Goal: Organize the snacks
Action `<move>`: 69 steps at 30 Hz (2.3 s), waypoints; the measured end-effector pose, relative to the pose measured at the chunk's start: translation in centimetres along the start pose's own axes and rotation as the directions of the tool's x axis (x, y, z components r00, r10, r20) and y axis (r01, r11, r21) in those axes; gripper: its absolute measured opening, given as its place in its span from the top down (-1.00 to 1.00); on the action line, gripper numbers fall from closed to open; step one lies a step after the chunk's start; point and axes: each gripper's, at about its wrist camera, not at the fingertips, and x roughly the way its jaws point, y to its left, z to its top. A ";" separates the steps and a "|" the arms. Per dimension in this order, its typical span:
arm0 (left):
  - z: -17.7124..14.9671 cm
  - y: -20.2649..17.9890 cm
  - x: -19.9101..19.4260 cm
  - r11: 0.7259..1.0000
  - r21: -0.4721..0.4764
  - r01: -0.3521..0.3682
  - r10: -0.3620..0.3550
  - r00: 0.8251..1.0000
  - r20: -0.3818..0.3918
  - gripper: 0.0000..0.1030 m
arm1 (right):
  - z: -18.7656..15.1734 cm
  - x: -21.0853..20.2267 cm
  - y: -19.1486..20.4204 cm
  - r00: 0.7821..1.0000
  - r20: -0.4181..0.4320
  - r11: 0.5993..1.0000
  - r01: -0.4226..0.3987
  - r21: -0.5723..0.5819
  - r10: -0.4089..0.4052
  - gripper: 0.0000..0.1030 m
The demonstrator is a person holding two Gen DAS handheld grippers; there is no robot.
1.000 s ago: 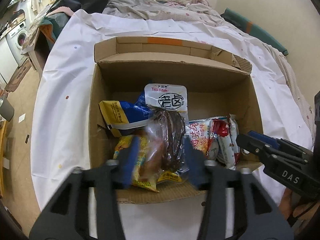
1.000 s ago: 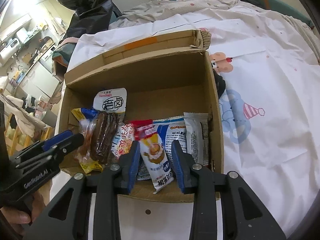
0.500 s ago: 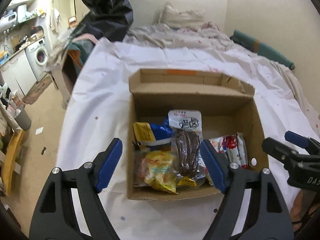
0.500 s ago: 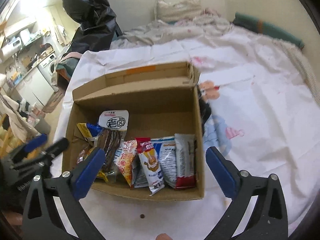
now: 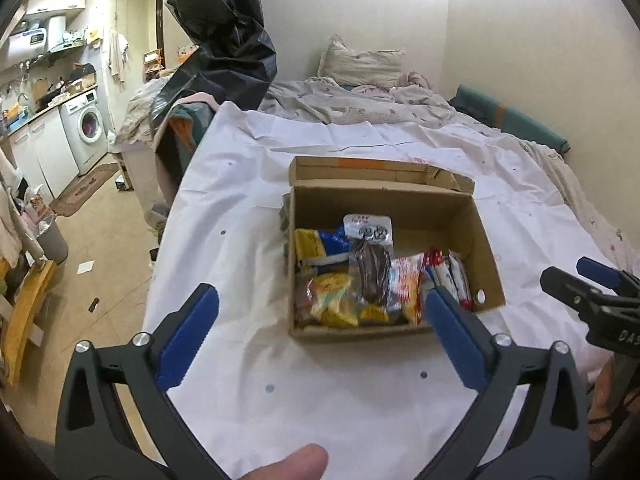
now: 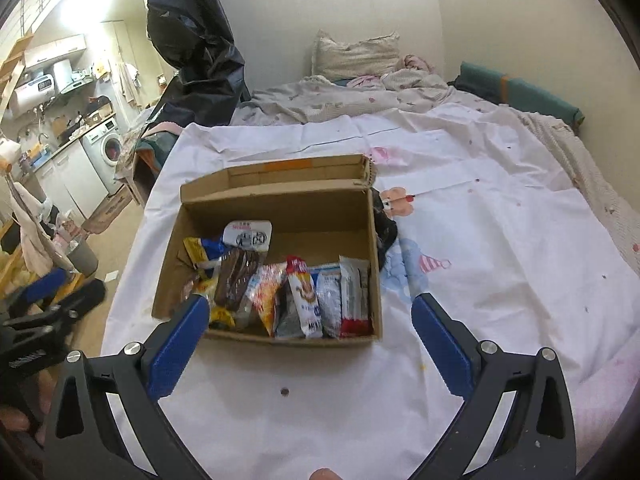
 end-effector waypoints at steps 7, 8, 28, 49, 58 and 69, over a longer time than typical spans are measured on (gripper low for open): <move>-2.3 0.3 -0.8 0.998 0.041 -0.039 0.040 0.999 -0.003 -1.00 | -2.7 -0.6 0.7 1.000 0.014 1.000 0.009 0.015 -0.009 -1.00; -2.5 0.4 -0.6 0.998 0.047 -0.043 0.044 0.999 -0.006 -1.00 | -2.8 -0.5 0.8 1.000 0.012 1.000 0.012 0.009 -0.012 -1.00; -3.2 0.8 2.3 0.999 -0.044 -0.005 0.002 0.998 -0.067 -1.00 | -3.6 2.4 3.2 1.000 -0.014 0.998 0.014 -0.068 -0.015 -1.00; -3.3 0.6 2.1 0.999 -0.031 -0.014 0.012 0.998 -0.067 -1.00 | -3.7 2.2 2.8 1.000 -0.017 0.999 0.014 -0.038 -0.015 -1.00; -3.3 0.6 2.1 0.999 -0.032 -0.012 0.010 0.997 -0.071 -1.00 | -3.7 2.2 2.7 1.000 -0.018 0.999 0.014 -0.033 -0.015 -1.00; -3.4 0.6 2.1 0.999 -0.032 -0.012 0.010 0.997 -0.072 -1.00 | -3.6 2.3 2.7 1.000 -0.017 0.999 0.019 -0.035 -0.019 -1.00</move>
